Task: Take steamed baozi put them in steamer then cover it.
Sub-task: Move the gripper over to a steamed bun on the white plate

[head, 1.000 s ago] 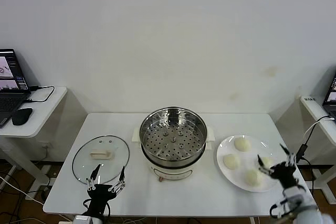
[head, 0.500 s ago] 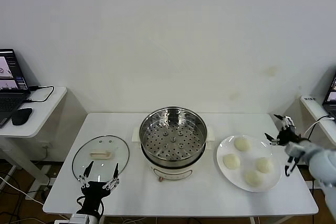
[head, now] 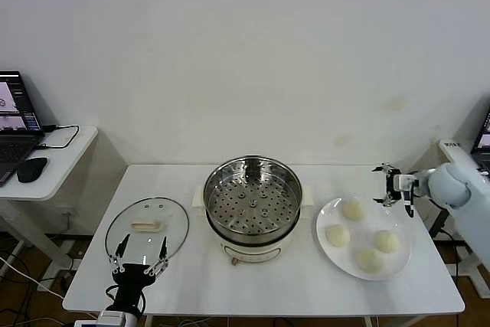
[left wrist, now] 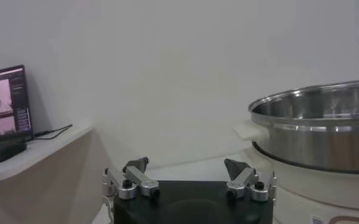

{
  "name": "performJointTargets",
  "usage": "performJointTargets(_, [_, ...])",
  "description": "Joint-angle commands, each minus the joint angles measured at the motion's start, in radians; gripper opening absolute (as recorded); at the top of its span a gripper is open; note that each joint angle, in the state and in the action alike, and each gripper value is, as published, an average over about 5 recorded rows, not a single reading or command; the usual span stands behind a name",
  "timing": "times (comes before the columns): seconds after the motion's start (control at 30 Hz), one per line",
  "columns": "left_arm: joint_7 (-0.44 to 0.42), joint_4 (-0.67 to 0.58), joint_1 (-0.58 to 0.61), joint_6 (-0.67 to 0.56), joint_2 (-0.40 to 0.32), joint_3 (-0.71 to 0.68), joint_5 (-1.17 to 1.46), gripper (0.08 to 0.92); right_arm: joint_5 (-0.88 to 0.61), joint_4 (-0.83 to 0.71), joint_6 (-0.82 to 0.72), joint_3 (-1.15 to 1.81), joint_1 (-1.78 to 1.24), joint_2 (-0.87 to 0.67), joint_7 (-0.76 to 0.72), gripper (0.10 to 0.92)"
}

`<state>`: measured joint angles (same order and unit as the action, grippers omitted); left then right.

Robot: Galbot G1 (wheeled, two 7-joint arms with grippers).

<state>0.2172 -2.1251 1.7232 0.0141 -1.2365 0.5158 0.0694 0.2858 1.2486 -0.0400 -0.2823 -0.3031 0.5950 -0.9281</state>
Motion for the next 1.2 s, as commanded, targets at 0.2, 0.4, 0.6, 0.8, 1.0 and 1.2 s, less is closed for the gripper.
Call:
performJointTargets(0.2, [-0.006, 0.012, 0.003, 0.002, -0.002, 0.002, -0.007, 0.823, -0.082, -0.090, -0.021, -0.270, 0.176, 0.027, -0.113, 0.823])
performJointTargets(0.4, [-0.008, 0.009, 0.009, 0.002, -0.006, 0.006, -0.009, 0.823, -0.048, -0.137, -0.022, -0.264, 0.169, 0.088, -0.095, 0.822])
performJointTargets(0.6, [-0.009, 0.004, 0.012, 0.001, -0.007, 0.016, -0.008, 0.823, -0.009, -0.182, -0.020, -0.256, 0.156, 0.134, -0.079, 0.823])
performJointTargets(0.8, [-0.011, 0.000, 0.013, 0.000, -0.007, 0.019, -0.008, 0.823, 0.003, -0.208, -0.020, -0.249, 0.147, 0.161, -0.072, 0.815])
performJointTargets(1.0, [-0.013, 0.002, 0.011, -0.001, -0.005, 0.021, -0.006, 0.823, 0.021, -0.229, -0.017, -0.242, 0.135, 0.181, -0.062, 0.775])
performJointTargets(1.2, [-0.013, 0.005, 0.009, -0.001, -0.005, 0.021, -0.006, 0.823, 0.031, -0.245, -0.019, -0.237, 0.133, 0.197, -0.058, 0.735])
